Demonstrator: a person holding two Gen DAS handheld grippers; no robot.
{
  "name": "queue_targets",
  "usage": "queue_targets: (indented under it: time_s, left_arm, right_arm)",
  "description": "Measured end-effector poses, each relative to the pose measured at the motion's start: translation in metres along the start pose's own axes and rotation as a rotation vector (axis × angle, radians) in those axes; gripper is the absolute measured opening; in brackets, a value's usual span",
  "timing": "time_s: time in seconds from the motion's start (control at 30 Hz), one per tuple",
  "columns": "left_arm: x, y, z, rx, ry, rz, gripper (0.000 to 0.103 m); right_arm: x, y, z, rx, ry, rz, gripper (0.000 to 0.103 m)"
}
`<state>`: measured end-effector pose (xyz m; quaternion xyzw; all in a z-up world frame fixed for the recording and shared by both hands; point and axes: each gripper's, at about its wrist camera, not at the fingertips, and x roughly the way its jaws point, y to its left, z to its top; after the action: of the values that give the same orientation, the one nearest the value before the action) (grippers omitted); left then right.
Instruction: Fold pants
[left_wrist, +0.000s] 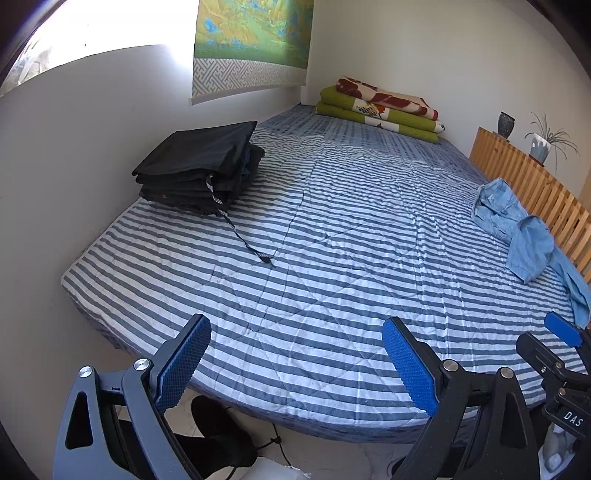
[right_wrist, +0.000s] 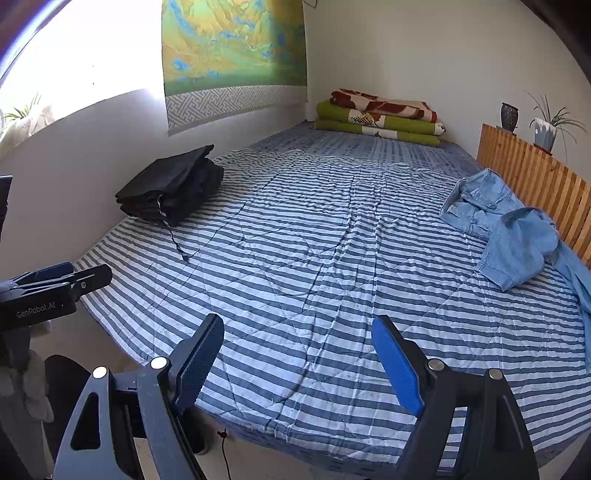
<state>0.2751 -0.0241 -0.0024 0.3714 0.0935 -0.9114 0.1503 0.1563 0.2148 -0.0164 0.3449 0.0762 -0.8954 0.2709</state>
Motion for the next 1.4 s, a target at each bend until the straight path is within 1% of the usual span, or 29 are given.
queue_targets:
  time_s: [0.4, 0.6, 0.87, 1.4]
  left_arm:
    - [-0.010, -0.001, -0.005, -0.006, -0.015, 0.004, 0.096]
    - [-0.008, 0.004, -0.006, -0.015, -0.013, 0.004, 0.096]
    - [-0.002, 0.007, -0.008, -0.017, 0.000, -0.003, 0.096]
    - [0.009, 0.003, -0.014, -0.009, 0.021, -0.009, 0.096]
  right_arm:
    - [-0.003, 0.006, -0.006, -0.011, 0.006, 0.023, 0.079]
    - [-0.004, 0.008, -0.006, -0.013, 0.003, 0.023, 0.079]
    - [0.002, 0.009, -0.008, -0.001, 0.023, 0.026, 0.079]
    - [0.011, 0.005, -0.013, 0.022, 0.055, 0.025, 0.079]
